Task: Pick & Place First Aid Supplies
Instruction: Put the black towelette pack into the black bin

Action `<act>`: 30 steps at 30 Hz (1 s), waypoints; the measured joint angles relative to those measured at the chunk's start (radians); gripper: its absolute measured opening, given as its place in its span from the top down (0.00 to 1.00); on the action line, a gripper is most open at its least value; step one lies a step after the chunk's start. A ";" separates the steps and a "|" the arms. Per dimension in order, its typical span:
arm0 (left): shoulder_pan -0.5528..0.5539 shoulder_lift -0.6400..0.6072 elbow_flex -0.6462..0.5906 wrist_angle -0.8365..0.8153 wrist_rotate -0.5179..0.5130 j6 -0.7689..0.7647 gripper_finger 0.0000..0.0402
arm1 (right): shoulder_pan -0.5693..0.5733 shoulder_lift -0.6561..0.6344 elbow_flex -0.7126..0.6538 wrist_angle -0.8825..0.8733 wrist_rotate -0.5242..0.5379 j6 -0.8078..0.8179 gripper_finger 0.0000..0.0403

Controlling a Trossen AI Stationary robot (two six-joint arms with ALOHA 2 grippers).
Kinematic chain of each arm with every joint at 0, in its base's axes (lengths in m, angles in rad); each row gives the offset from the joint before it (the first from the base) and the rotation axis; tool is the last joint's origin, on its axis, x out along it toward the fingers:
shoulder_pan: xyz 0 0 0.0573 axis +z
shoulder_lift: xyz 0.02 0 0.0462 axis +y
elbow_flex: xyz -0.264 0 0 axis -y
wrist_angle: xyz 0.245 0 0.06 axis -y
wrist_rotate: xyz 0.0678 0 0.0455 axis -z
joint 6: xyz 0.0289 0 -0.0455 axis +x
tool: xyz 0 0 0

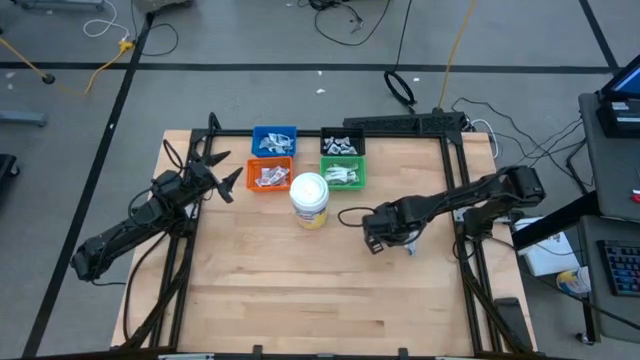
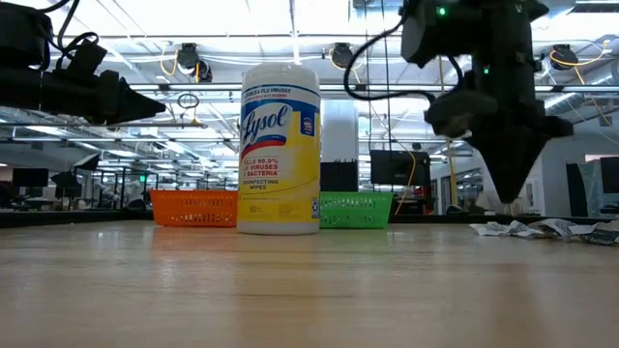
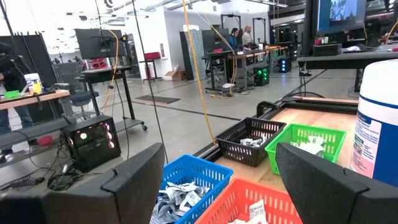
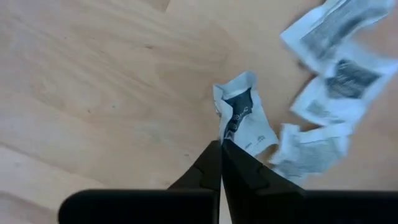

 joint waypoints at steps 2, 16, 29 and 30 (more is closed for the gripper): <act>0.000 0.000 0.000 0.000 0.000 0.000 0.23 | -0.012 -0.004 0.032 -0.047 0.002 -0.052 1.00; 0.000 0.000 0.000 0.000 0.000 0.000 0.23 | -0.206 0.028 0.211 -0.181 0.056 -0.599 1.00; 0.000 0.000 0.000 0.000 0.000 0.000 0.23 | -0.533 0.247 0.516 -0.146 0.058 -1.161 1.00; 0.000 0.000 0.000 0.000 0.000 0.000 0.23 | -0.551 0.270 0.544 -0.135 0.058 -1.202 1.00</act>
